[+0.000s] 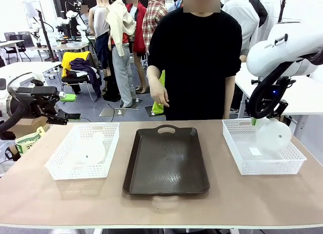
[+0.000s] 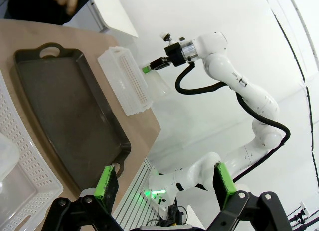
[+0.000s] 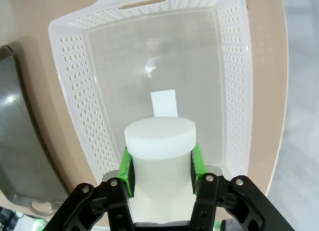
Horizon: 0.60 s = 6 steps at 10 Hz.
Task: Prepare the laboratory tools.
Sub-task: While moving the picked Big flask to the Handle tray indicated by the person, stop as directed by the person.
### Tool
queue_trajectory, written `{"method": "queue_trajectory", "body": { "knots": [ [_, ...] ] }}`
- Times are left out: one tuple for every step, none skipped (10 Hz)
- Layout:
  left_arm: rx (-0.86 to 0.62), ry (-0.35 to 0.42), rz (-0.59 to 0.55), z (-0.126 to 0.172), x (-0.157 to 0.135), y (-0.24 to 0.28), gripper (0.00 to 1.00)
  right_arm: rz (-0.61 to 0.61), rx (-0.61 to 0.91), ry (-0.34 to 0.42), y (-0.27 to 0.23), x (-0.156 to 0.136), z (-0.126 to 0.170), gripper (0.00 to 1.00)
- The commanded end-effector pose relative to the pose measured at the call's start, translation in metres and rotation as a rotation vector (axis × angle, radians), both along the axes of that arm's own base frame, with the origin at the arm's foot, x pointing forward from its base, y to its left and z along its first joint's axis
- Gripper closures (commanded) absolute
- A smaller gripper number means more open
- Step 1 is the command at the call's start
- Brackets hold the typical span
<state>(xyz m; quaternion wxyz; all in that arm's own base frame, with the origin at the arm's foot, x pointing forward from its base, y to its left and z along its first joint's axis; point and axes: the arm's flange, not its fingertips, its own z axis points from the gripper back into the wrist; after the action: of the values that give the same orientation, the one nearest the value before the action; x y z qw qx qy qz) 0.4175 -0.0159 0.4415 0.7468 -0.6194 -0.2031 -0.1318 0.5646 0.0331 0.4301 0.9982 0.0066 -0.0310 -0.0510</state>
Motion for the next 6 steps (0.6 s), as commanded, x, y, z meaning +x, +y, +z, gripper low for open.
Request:
{"method": "queue_trajectory", "body": {
  "knots": [
    [0.003, -0.004, -0.016, 0.0019, -0.0007, 0.0030, 0.00, 0.000, 0.001, -0.009, 0.0003, 0.0064, 0.0032, 1.00],
    [0.003, -0.004, -0.016, 0.0019, -0.0007, 0.0030, 0.00, 0.000, 0.001, -0.009, 0.0003, 0.0064, 0.0032, 1.00],
    [0.003, -0.004, -0.016, 0.0019, -0.0007, 0.0030, 0.00, 0.000, 0.001, -0.009, 0.0003, 0.0064, 0.0032, 1.00],
    [0.003, -0.004, -0.016, 0.0019, -0.0007, 0.0030, 0.00, 0.000, 0.001, -0.009, 0.0003, 0.0064, 0.0032, 1.00],
    [0.003, -0.004, -0.016, 0.0019, -0.0007, 0.0030, 0.00, 0.000, 0.001, -0.009, 0.0003, 0.0064, 0.0032, 1.00],
    [0.003, -0.004, -0.016, 0.0019, -0.0007, 0.0030, 0.00, 0.000, 0.001, -0.009, 0.0003, 0.0064, 0.0032, 1.00]
  ]
}}
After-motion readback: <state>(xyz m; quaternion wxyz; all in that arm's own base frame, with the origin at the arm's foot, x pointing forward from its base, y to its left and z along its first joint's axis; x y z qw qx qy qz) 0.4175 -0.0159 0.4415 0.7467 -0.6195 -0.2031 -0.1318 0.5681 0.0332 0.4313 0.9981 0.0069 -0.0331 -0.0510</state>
